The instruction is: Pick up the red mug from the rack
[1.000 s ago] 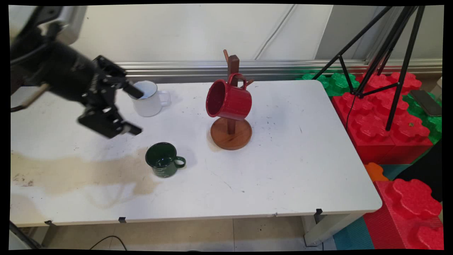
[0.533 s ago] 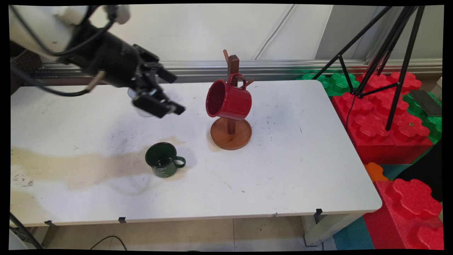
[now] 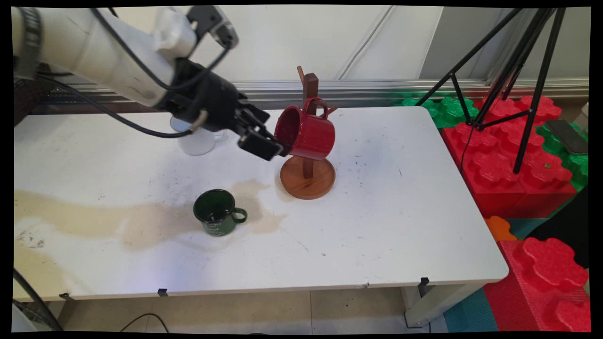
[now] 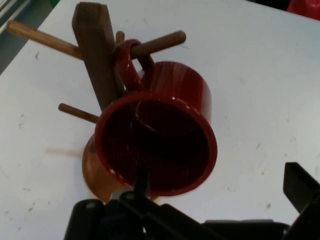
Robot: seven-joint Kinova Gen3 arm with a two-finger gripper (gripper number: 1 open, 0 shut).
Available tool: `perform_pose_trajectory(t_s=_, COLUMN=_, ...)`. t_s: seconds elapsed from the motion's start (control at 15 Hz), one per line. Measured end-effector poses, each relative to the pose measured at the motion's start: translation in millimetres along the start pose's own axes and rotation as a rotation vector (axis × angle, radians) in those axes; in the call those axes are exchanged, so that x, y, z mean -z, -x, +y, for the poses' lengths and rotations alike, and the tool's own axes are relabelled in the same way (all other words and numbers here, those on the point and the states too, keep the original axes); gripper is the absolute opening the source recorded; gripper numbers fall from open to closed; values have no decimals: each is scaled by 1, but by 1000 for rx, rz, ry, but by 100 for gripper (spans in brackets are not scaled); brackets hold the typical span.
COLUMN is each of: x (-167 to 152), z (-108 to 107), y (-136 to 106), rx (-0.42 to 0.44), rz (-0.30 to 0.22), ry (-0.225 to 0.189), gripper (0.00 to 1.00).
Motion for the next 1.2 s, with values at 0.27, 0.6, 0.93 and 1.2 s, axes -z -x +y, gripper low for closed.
perform_pose_trajectory(t_s=0.27, x=-28, z=1, y=-1, rx=41, rz=13, ry=-1, gripper=100)
perform_pose_trajectory(t_s=0.6, x=-58, z=2, y=-3, rx=85, rz=28, ry=-4, gripper=100)
perform_pose_trajectory(t_s=0.93, x=-77, z=6, y=-7, rx=116, rz=39, ry=-3, gripper=100)
perform_pose_trajectory(t_s=1.2, x=-87, z=11, y=-9, rx=139, rz=43, ry=-15, gripper=0)
